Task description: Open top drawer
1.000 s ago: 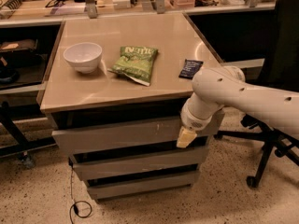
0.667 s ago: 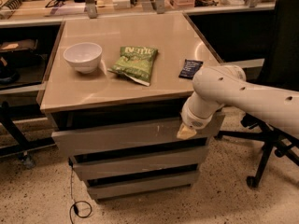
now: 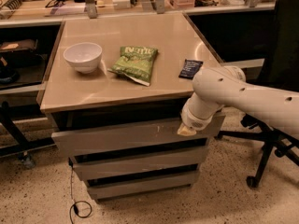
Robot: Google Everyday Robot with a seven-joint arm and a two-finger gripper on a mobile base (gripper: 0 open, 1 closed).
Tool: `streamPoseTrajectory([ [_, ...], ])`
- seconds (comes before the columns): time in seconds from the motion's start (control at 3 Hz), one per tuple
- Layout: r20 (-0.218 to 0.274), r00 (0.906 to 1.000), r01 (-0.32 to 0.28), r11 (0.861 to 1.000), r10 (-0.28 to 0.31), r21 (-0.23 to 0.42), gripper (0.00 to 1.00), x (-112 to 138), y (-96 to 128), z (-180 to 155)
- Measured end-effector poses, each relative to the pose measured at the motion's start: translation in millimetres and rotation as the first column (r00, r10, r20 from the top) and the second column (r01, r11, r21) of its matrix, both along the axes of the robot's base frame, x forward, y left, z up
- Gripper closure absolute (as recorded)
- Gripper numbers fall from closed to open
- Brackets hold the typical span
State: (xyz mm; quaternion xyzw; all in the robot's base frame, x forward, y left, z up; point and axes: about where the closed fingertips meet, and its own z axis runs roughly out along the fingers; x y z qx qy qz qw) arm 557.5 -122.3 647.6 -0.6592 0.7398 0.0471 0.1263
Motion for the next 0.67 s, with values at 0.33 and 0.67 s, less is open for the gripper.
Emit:
streamPoseTrajectory([
  [0.33,0.0,1.0,0.0,1.0,0.0,0.0,1.0,0.0,0.0,4.8],
  [0.67,0.009,0.9999,0.008,1.0,-0.008,0.012,1.0,-8.7,-1.2,13.5],
])
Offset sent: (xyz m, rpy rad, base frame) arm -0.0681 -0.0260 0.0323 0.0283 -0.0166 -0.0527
